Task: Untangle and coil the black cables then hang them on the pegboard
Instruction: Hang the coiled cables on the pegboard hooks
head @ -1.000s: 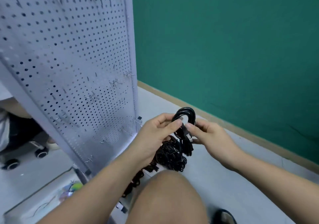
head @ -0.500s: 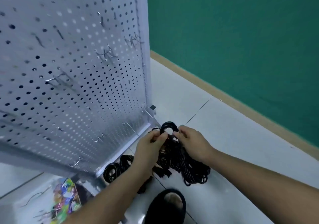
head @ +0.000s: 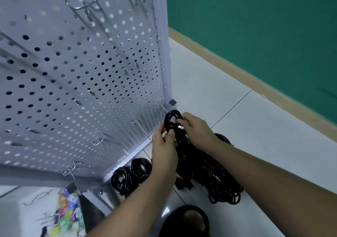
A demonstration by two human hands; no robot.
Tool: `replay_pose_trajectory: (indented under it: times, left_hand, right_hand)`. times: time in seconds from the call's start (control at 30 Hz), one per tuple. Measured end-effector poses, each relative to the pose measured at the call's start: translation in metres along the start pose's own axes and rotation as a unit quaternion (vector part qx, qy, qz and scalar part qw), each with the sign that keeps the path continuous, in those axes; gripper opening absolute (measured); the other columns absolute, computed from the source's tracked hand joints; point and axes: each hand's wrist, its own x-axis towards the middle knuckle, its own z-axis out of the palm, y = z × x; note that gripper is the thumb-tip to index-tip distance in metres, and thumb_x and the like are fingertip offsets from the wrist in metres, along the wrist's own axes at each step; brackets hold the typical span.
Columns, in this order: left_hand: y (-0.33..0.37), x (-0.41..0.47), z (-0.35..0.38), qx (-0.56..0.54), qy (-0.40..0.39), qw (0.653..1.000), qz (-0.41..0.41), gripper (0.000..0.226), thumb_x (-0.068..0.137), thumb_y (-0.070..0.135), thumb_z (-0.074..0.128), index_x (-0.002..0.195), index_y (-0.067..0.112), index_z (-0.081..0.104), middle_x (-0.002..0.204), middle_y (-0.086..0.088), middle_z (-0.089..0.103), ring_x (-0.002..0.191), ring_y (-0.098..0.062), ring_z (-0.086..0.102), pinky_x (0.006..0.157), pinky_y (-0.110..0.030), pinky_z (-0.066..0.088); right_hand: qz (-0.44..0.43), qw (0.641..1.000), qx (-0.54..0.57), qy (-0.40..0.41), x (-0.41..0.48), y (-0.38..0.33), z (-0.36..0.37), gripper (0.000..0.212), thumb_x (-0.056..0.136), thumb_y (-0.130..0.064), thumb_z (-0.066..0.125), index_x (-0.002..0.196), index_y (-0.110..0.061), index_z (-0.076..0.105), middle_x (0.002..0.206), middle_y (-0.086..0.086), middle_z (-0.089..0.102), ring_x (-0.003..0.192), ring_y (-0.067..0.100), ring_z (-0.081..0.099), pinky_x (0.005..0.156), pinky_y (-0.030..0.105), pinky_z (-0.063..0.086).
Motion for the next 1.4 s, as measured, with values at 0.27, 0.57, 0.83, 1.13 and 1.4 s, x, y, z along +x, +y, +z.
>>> replay_pose_trajectory:
  times: [0.27, 0.57, 0.83, 1.13, 1.4]
  left_hand:
    - [-0.014, 0.016, -0.007, 0.074, 0.015, 0.996, 0.046, 0.041, 0.099, 0.053, 0.051, 0.139, 0.066, 0.052, 0.145, 0.023, 0.054, 0.127, -0.009, 0.064, 0.11, -0.049, 0.053]
    - [-0.016, 0.036, -0.009, 0.044, 0.04, 0.997, 0.05, 0.055, 0.112, 0.015, 0.046, 0.159, 0.044, 0.041, 0.156, 0.012, 0.052, 0.141, -0.002, 0.051, 0.119, -0.033, 0.041]
    - [-0.056, 0.023, -0.029, 0.138, -0.013, 0.99, 0.019, 0.027, 0.1, 0.007, 0.063, 0.119, 0.026, 0.066, 0.112, 0.003, 0.073, 0.094, -0.011, 0.067, 0.082, -0.026, 0.054]
    - [-0.121, 0.013, -0.02, 0.49, -0.206, 0.846, 0.034, 0.057, 0.092, 0.032, 0.082, 0.142, 0.018, 0.058, 0.127, 0.0, 0.055, 0.11, -0.015, 0.057, 0.09, -0.019, 0.04]
    - [-0.134, 0.025, -0.011, 0.499, -0.176, 0.847, 0.049, 0.054, 0.094, 0.033, 0.078, 0.143, 0.017, 0.063, 0.128, -0.006, 0.062, 0.118, -0.024, 0.063, 0.091, -0.024, 0.045]
  right_hand:
    - [-0.051, 0.999, -0.012, 0.008, 0.01, -0.001, 0.009, 0.031, 0.113, -0.028, 0.055, 0.083, -0.036, 0.055, 0.064, -0.024, 0.063, 0.061, 0.0, 0.057, 0.059, 0.015, 0.041]
    - [-0.066, 0.989, -0.128, 0.034, 0.044, -0.007, 0.024, 0.036, 0.108, -0.031, 0.063, 0.077, -0.013, 0.058, 0.062, 0.0, 0.056, 0.057, 0.014, 0.048, 0.057, 0.034, 0.036]
    - [-0.002, 0.995, -0.097, -0.014, -0.009, 0.024, -0.024, 0.023, 0.105, -0.018, 0.053, 0.105, -0.024, 0.075, 0.083, -0.002, 0.077, 0.07, 0.017, 0.076, 0.076, 0.046, 0.065]
    - [0.029, 0.962, -0.263, -0.066, -0.096, 0.105, -0.026, 0.02, 0.102, -0.041, 0.069, 0.109, -0.021, 0.071, 0.096, -0.007, 0.073, 0.091, 0.015, 0.07, 0.083, 0.038, 0.058]
    - [0.052, 0.907, -0.415, -0.045, -0.106, 0.134, 0.021, 0.045, 0.107, -0.053, 0.055, 0.131, -0.015, 0.052, 0.118, 0.005, 0.068, 0.106, 0.025, 0.068, 0.071, 0.033, 0.042]
